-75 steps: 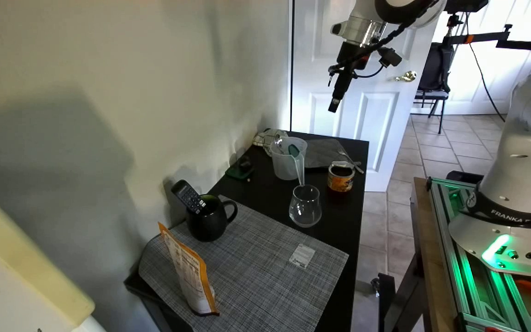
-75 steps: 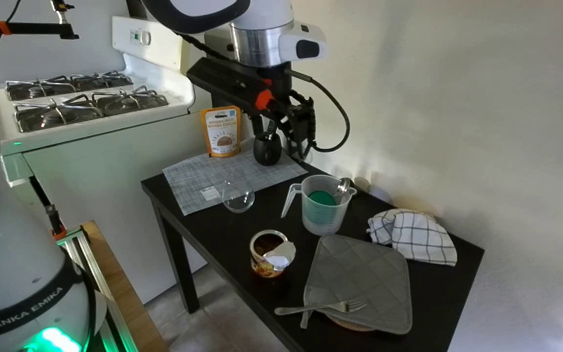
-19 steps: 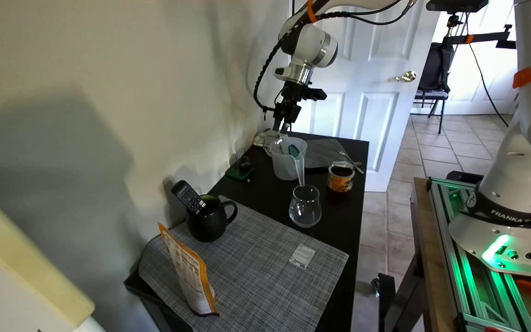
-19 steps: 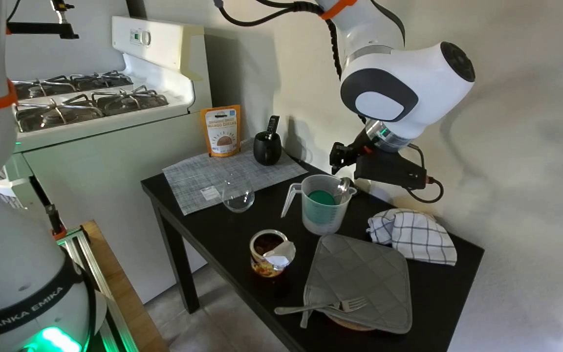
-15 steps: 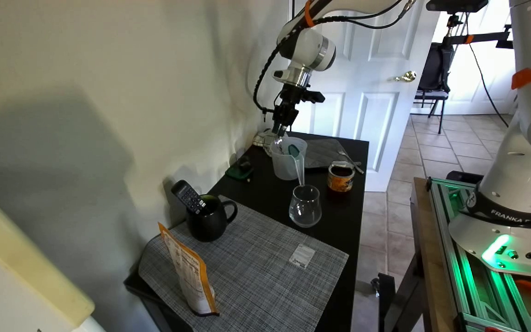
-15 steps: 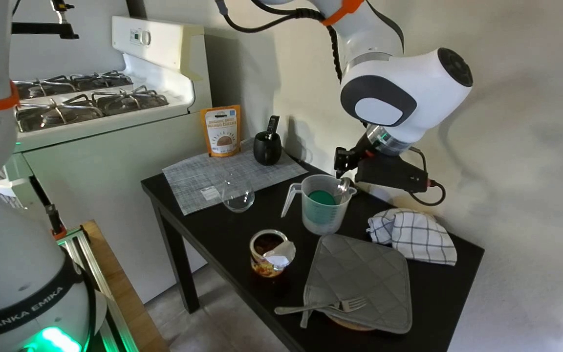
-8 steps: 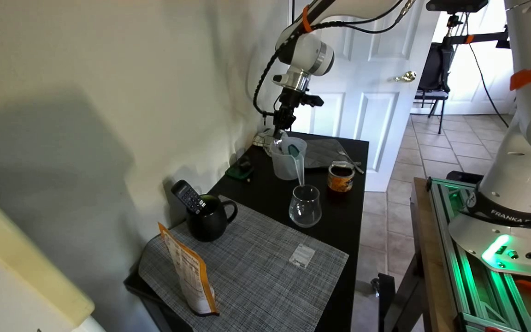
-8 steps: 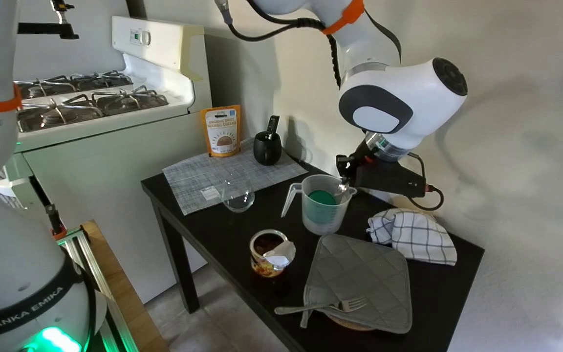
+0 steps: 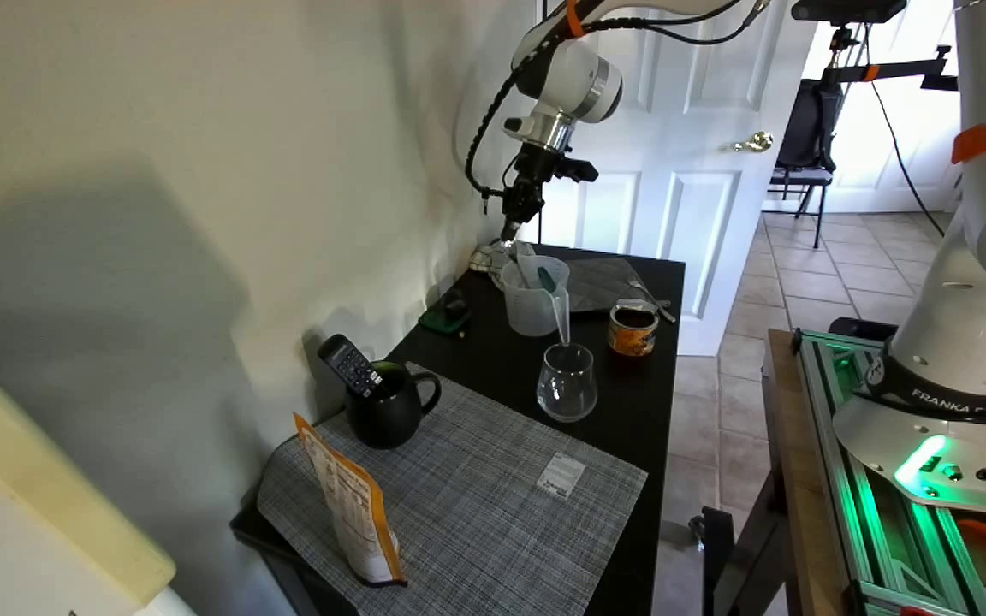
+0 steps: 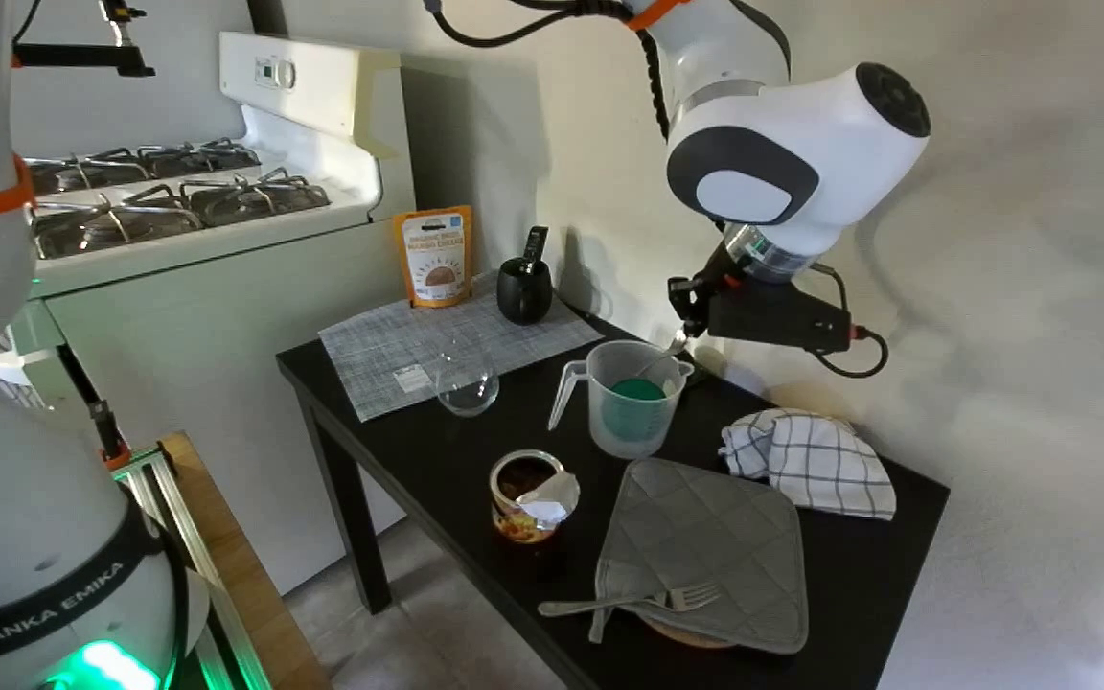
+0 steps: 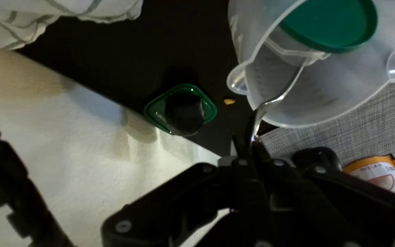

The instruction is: Put the spoon onto the grey mat

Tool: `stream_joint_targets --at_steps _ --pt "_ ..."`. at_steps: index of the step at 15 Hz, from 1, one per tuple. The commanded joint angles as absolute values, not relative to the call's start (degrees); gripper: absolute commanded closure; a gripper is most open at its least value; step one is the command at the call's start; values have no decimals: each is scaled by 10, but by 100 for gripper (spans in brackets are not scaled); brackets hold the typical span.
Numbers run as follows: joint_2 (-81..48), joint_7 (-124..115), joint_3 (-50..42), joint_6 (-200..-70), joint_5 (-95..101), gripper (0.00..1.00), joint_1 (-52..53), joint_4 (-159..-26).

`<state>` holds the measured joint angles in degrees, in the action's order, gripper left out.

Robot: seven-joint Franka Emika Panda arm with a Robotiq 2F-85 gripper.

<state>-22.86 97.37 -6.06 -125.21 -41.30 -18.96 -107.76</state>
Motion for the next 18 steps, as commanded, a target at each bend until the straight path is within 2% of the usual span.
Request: stream_joint_targets --at_steps 1,10,18 --pt "-172 1000 -57 -1274 -418 99 -191 -1107" --pt "-74 997 -93 -1253 -411 99 -195 -1127" --pt "-79 956 -164 -1145 -255 99 -221 -1127"
